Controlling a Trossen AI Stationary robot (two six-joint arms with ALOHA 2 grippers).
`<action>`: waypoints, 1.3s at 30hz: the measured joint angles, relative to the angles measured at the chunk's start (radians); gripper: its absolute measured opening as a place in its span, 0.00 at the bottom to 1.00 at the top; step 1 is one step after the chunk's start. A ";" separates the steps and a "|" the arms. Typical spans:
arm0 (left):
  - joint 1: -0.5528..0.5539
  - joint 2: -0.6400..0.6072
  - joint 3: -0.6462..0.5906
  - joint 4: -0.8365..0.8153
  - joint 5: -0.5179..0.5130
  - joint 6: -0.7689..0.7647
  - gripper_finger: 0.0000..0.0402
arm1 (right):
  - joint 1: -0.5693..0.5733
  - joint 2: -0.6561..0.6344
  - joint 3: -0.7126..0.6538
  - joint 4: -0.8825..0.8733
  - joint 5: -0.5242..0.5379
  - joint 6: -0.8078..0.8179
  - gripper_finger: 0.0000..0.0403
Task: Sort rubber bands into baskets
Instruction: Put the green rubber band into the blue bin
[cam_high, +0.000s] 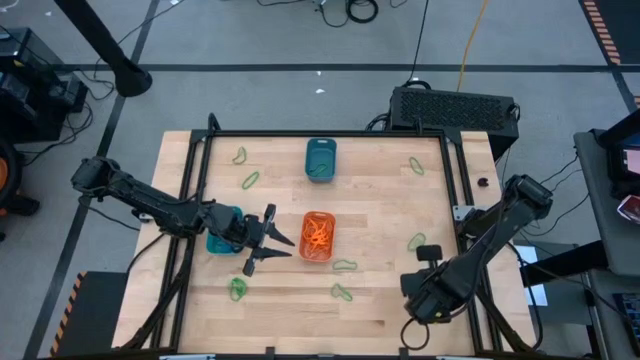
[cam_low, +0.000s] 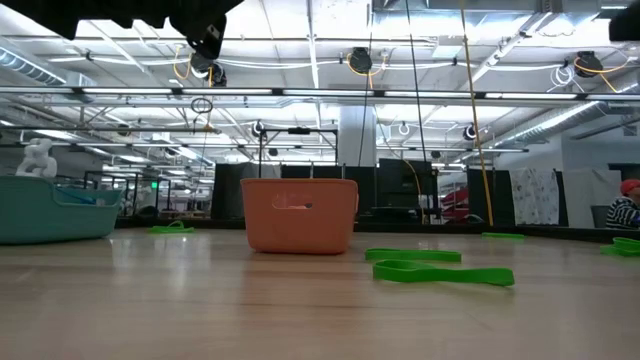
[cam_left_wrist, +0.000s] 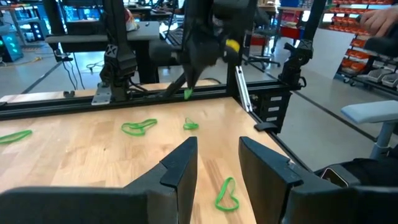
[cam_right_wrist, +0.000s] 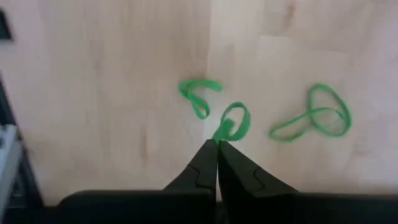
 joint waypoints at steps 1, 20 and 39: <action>0.000 0.000 0.000 -0.004 0.000 0.000 0.31 | -0.001 0.000 0.020 -0.012 0.007 0.011 0.00; 0.043 0.000 0.000 -0.210 -0.174 -0.008 0.31 | -0.484 0.000 0.066 0.606 0.494 -0.818 0.00; 0.140 -0.080 -0.001 -0.584 -0.349 -0.115 0.31 | -1.175 0.242 0.064 1.175 0.016 -0.777 0.00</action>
